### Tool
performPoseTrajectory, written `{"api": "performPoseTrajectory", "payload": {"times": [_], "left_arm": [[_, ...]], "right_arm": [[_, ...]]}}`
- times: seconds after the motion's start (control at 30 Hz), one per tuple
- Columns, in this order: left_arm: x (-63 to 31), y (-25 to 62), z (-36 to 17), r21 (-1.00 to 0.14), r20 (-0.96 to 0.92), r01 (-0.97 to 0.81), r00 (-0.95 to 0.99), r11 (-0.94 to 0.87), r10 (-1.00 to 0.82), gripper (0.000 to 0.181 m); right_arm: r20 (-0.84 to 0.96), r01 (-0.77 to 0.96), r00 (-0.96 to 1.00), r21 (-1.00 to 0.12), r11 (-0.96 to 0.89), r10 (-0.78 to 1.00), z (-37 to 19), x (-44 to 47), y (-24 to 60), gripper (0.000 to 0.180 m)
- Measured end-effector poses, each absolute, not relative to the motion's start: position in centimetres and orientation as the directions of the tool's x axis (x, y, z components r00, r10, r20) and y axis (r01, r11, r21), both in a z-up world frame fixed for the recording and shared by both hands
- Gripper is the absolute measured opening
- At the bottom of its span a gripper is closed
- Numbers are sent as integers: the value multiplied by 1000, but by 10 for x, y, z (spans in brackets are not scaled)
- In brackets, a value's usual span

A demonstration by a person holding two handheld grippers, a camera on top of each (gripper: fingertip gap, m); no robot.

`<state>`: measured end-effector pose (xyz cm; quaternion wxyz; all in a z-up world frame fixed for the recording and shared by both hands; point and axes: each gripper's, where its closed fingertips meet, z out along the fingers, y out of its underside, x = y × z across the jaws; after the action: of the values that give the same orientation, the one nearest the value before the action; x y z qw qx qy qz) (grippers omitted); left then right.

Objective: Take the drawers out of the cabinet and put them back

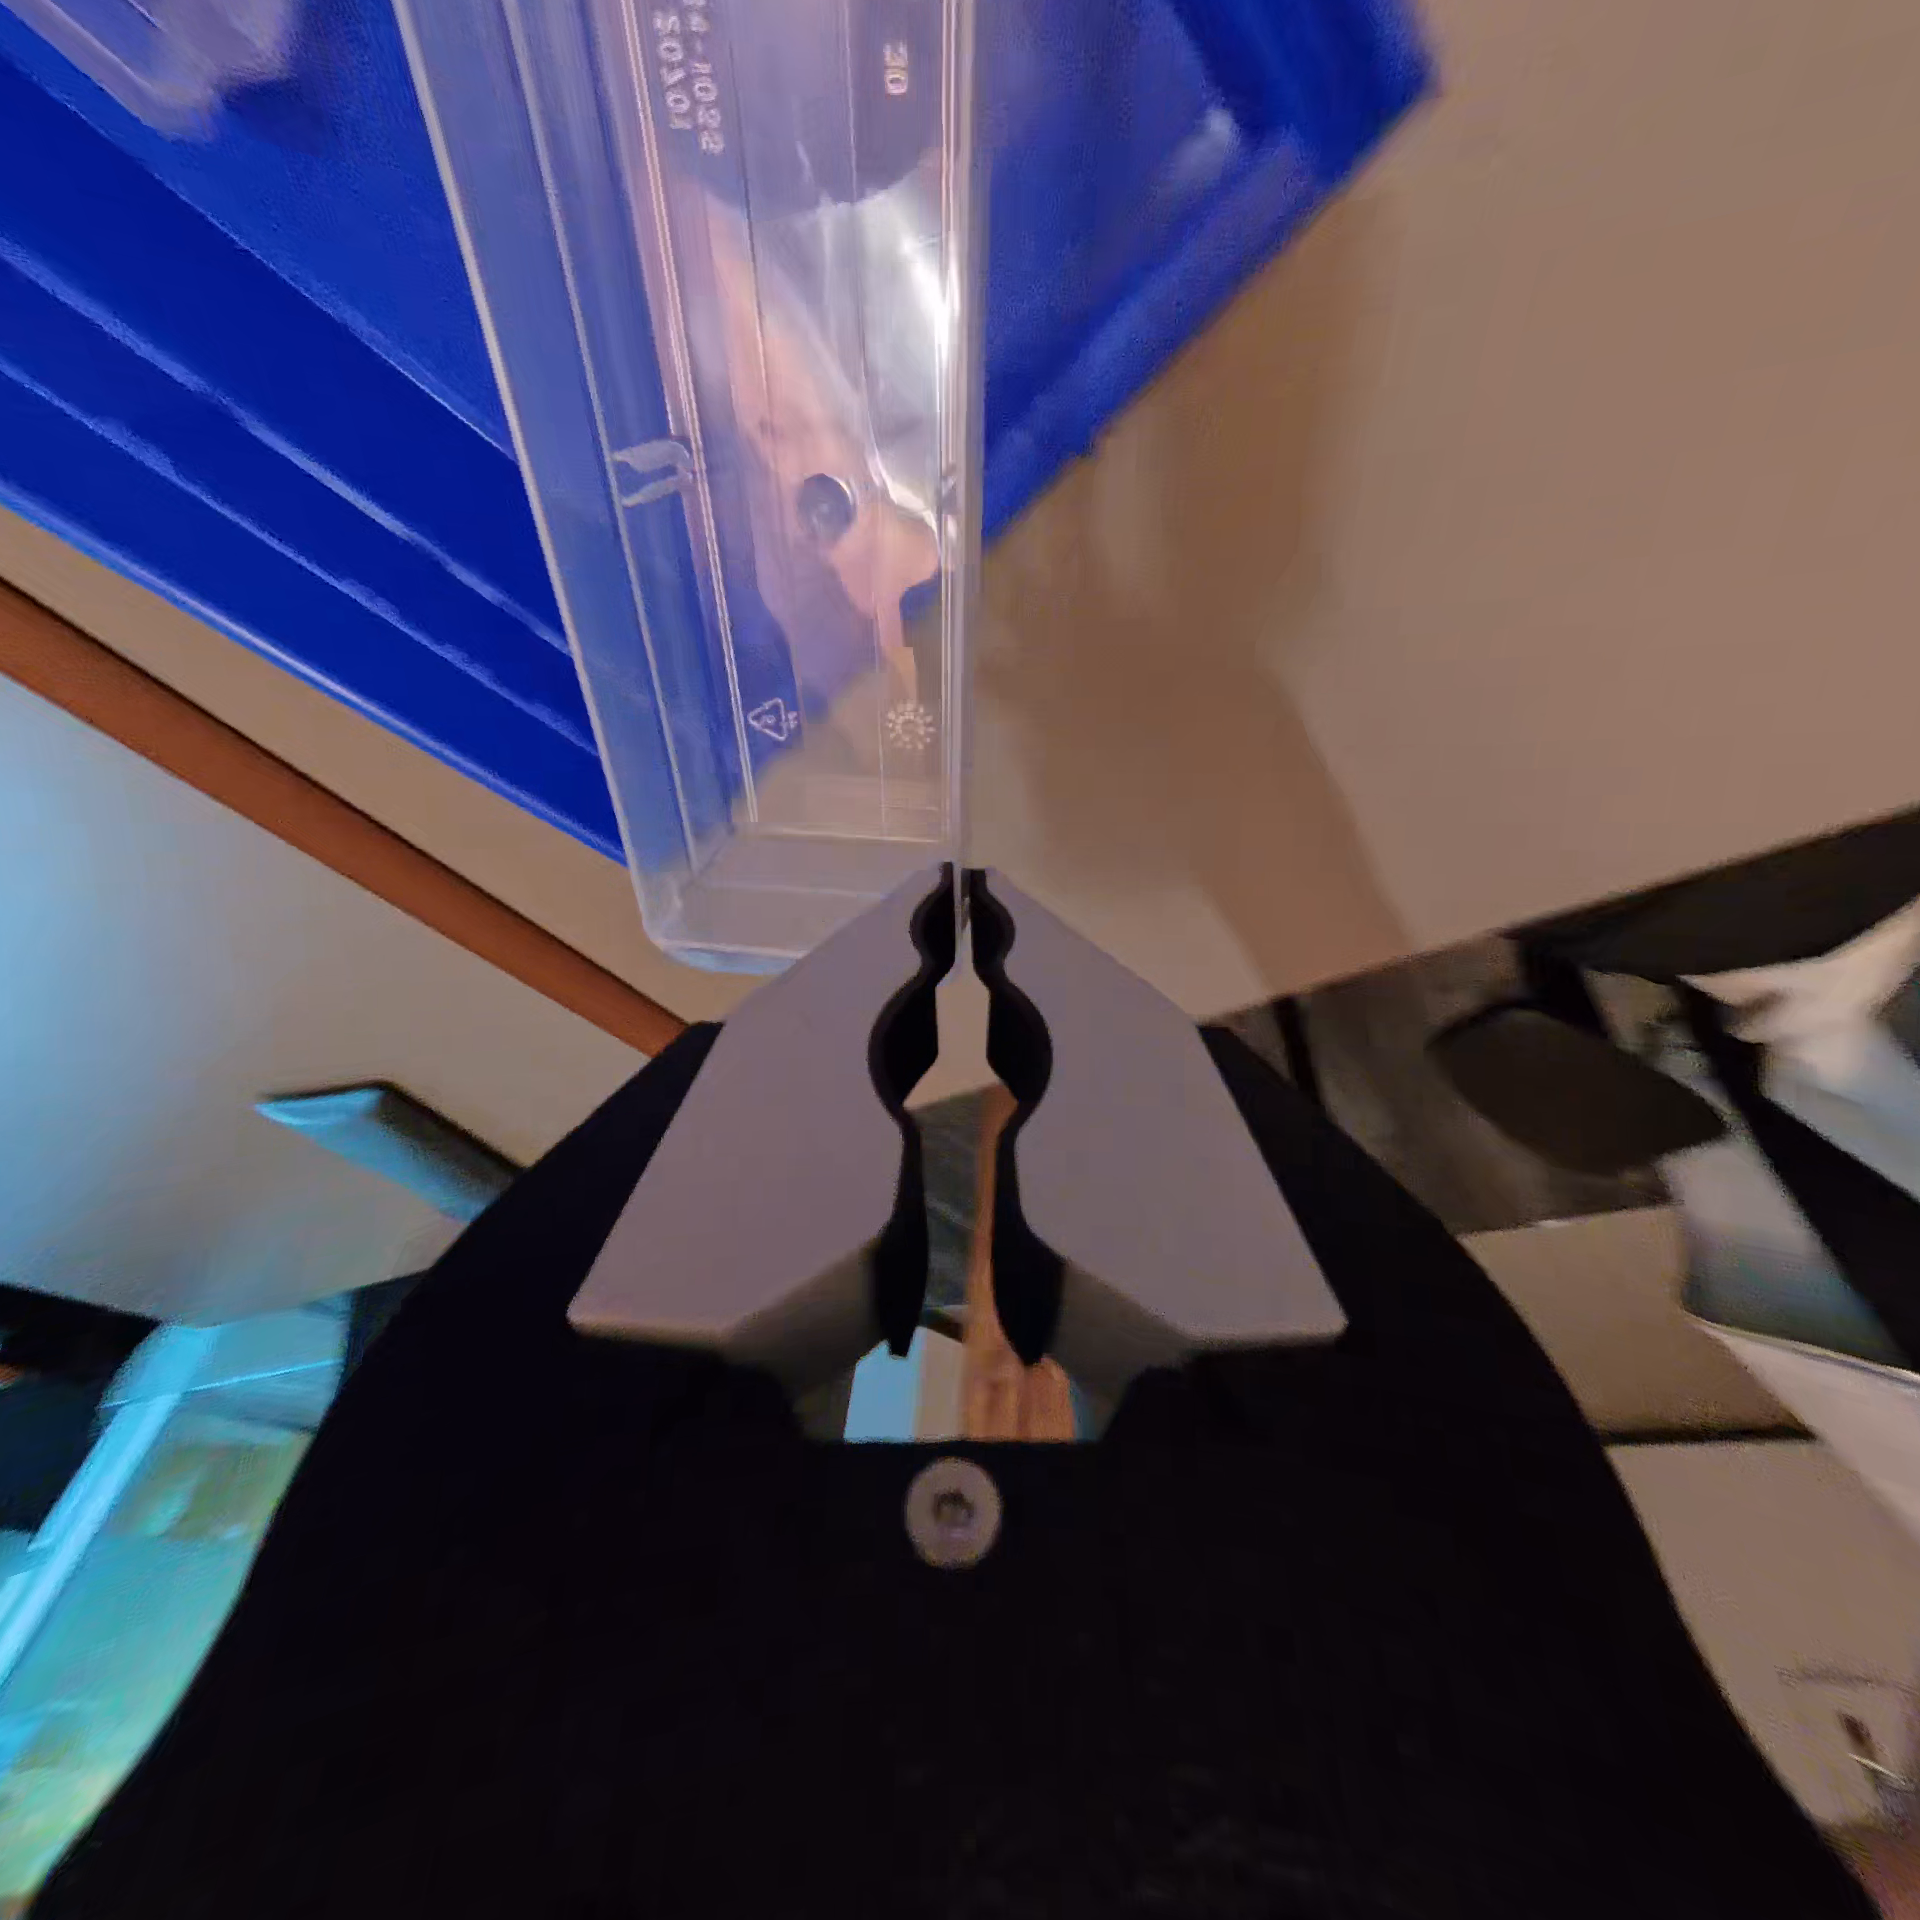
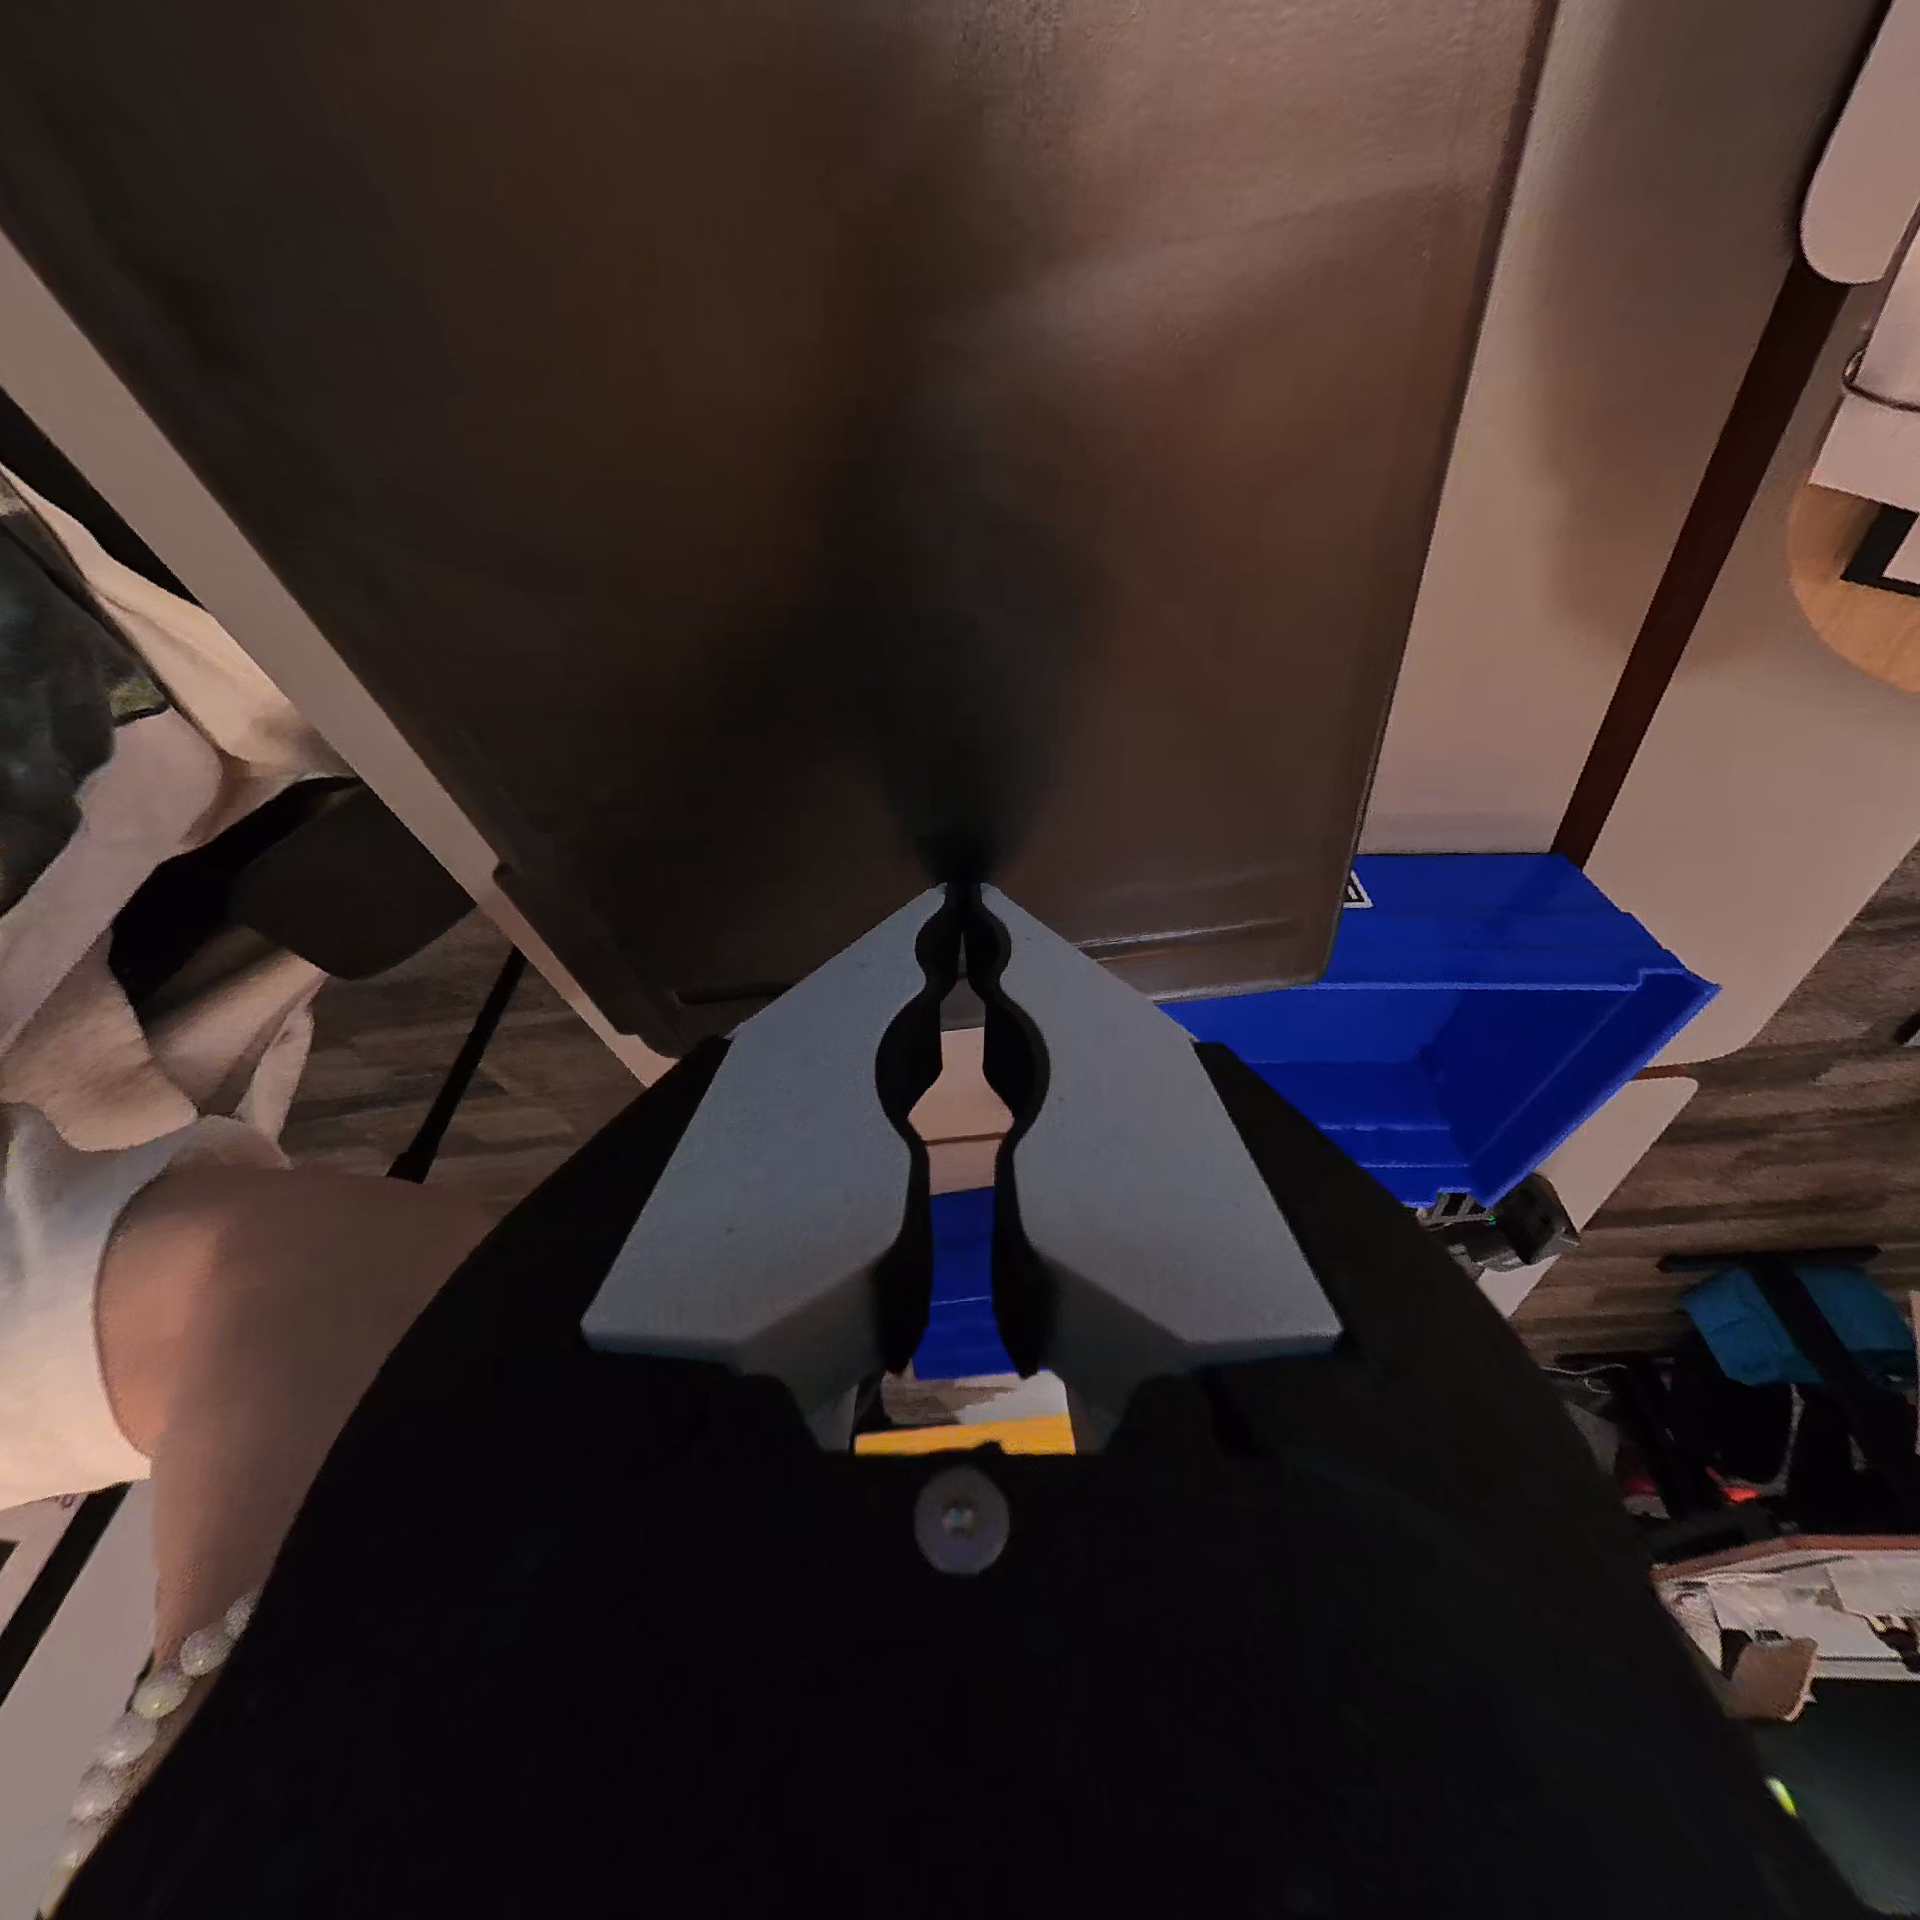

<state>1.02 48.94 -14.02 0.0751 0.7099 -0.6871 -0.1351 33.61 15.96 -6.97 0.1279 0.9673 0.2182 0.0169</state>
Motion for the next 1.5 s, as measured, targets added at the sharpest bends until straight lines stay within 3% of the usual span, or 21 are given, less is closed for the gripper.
{"api": "performPoseTrajectory", "payload": {"times": [0.2,0.6,0.83,1.17,1.5], "left_arm": [[-29,375,-110,411,141,-904,191,-119,-971,0],[-15,175,-131,418,294,-908,88,45,-952,0],[21,158,-167,372,198,-926,145,-62,-970,0],[73,154,-171,238,168,-964,159,-117,-973,0],[87,146,-168,225,190,-958,223,-178,-956,0]], "right_arm": [[-10,421,899,295,-858,438,-70,336,159,0],[-19,389,916,289,-875,401,-69,336,159,0],[-39,386,920,254,-887,390,-69,336,159,0],[-51,398,916,236,-887,398,-69,336,159,0],[-53,397,917,218,-892,396,-70,336,159,0]]}}
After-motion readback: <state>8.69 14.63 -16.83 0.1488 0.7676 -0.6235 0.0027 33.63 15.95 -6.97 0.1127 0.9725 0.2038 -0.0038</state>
